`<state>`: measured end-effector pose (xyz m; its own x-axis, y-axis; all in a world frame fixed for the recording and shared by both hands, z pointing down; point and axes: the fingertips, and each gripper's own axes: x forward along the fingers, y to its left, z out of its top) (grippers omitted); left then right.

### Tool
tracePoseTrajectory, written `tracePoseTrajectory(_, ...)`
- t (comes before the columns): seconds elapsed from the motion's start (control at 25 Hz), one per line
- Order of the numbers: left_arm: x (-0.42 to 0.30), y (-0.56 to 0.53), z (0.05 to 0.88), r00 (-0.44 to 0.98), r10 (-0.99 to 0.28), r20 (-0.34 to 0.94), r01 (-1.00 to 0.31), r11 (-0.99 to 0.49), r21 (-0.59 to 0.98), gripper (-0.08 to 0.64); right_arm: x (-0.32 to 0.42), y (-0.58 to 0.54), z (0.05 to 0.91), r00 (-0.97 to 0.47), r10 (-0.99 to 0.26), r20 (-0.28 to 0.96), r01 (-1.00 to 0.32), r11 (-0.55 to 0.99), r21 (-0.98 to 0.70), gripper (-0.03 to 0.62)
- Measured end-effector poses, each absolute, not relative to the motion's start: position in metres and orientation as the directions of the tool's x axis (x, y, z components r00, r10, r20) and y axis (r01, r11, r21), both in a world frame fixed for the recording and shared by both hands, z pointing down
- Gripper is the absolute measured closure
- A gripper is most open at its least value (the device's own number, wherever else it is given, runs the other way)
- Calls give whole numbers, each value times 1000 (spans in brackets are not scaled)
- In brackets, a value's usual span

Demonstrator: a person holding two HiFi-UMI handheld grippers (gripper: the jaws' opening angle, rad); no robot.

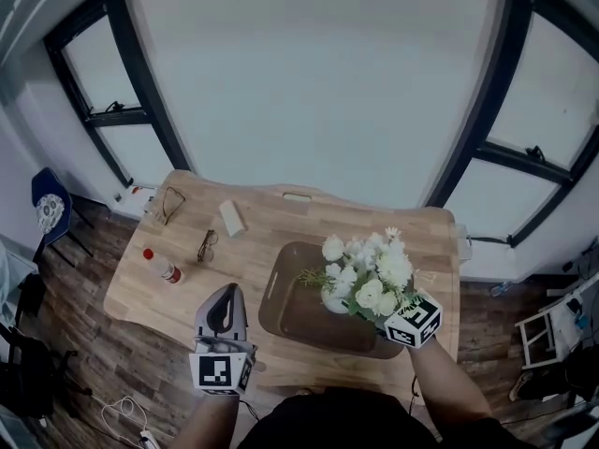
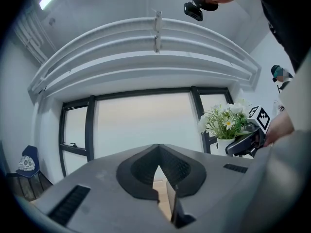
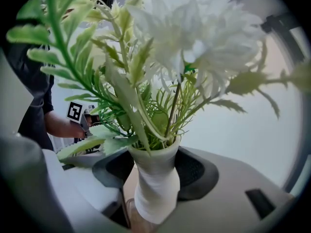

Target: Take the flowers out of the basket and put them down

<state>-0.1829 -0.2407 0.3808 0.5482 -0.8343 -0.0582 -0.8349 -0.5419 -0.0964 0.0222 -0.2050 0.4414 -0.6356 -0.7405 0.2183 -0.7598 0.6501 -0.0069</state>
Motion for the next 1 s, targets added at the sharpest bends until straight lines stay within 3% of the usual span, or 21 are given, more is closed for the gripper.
tracePoseTrajectory(1.0,-68,-246,357,750,-649,-127,-661,-741,-117,555,137,-151,392,-372,-916,148,-923,382,48,314)
